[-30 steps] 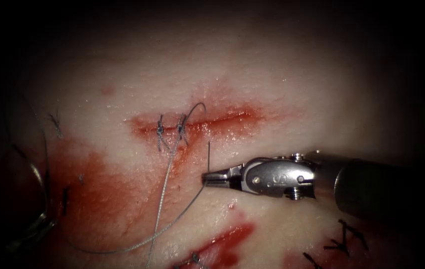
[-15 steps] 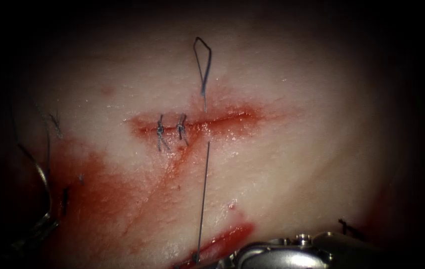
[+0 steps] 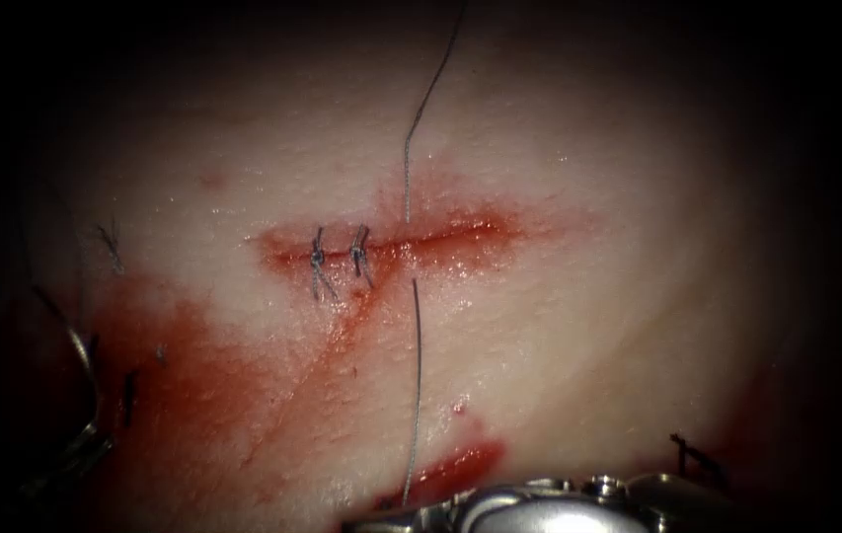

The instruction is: Wound Closure

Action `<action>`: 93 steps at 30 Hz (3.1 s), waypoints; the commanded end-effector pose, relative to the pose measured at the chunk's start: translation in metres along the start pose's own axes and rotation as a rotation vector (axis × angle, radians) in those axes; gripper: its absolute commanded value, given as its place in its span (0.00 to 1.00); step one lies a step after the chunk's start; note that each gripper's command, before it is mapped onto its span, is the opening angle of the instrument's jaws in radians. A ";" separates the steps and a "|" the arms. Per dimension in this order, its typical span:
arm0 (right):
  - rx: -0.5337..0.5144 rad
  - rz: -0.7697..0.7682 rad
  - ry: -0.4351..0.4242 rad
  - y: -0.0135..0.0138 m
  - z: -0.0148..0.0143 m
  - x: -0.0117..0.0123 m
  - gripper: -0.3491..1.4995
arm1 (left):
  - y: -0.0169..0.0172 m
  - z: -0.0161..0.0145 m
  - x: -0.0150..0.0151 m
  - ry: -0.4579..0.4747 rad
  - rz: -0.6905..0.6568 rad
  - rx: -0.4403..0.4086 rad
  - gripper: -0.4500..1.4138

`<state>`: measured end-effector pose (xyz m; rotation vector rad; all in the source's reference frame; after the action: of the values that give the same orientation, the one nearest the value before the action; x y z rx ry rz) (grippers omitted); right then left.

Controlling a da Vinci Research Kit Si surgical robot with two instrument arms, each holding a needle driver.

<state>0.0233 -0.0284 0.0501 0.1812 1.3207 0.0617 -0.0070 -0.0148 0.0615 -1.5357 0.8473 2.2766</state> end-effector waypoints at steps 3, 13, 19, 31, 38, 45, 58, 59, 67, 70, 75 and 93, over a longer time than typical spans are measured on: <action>-0.060 -0.038 -0.038 0.0052 -0.0016 -0.0027 0.91 | -0.0001 0.0006 -0.0006 -0.008 0.019 0.006 0.00; -0.067 -0.172 -0.092 0.0124 -0.0001 -0.0123 0.79 | -0.0002 0.0007 -0.0015 -0.030 0.033 0.018 0.00; -0.071 -0.222 -0.126 0.0139 0.0014 -0.0169 0.78 | 0.0000 0.0008 -0.0014 -0.033 0.034 0.021 0.00; -0.026 -0.230 -0.143 0.0138 0.0049 -0.0215 0.02 | 0.0002 0.0010 -0.0014 -0.039 0.036 0.026 0.00; -0.031 -0.179 -0.172 0.0137 0.0042 -0.0209 0.00 | 0.0003 0.0009 -0.0013 -0.040 0.036 0.027 0.00; 0.023 -0.159 -0.162 0.0094 0.0035 -0.0177 0.00 | 0.0004 0.0010 -0.0013 -0.039 0.037 0.027 0.00; 0.104 -0.160 -0.151 0.0030 0.0034 -0.0132 0.00 | 0.0006 0.0012 -0.0012 -0.037 0.038 0.028 0.00; 0.114 -0.160 -0.152 0.0028 0.0034 -0.0130 0.00 | 0.0006 0.0012 -0.0012 -0.037 0.038 0.028 0.00; 0.173 -0.165 -0.153 -0.0008 0.0038 -0.0108 0.00 | 0.0006 0.0012 -0.0012 -0.038 0.039 0.028 0.00; 0.198 -0.161 -0.149 -0.0018 0.0039 -0.0105 0.00 | 0.0006 0.0012 -0.0012 -0.038 0.039 0.029 0.00; 0.249 -0.147 -0.159 -0.0039 0.0041 -0.0099 0.00 | 0.0006 0.0012 -0.0012 -0.040 0.040 0.030 0.00; 0.022 -0.108 -0.141 0.0047 -0.0007 -0.0070 0.75 | 0.0007 0.0012 -0.0013 -0.042 0.041 0.032 0.00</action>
<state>0.0206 -0.0257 0.0569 0.1322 1.1836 -0.0504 -0.0072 -0.0149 0.0625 -1.4630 0.9041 2.3053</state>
